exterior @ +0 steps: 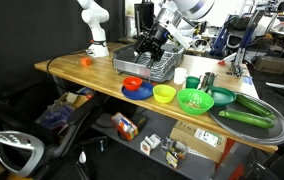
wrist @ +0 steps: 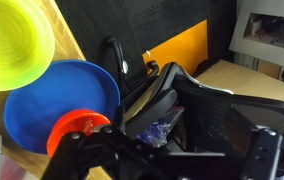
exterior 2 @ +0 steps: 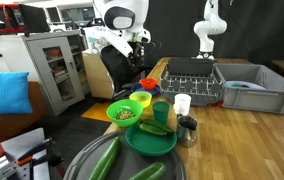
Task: Pour the contents of the yellow bowl into the green bowl
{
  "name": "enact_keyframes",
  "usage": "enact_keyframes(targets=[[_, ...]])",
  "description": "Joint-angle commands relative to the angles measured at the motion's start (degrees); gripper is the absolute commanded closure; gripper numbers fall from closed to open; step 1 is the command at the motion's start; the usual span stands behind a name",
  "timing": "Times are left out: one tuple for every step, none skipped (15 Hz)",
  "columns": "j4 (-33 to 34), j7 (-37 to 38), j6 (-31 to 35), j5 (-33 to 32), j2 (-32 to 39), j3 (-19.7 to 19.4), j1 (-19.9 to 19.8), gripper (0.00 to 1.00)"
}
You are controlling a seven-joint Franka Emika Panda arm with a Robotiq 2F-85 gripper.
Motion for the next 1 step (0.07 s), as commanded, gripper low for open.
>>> enact_keyframes(targets=[[0.2, -0.1, -0.2, 0.4, -0.1, -0.6, 0.6, 0.00]])
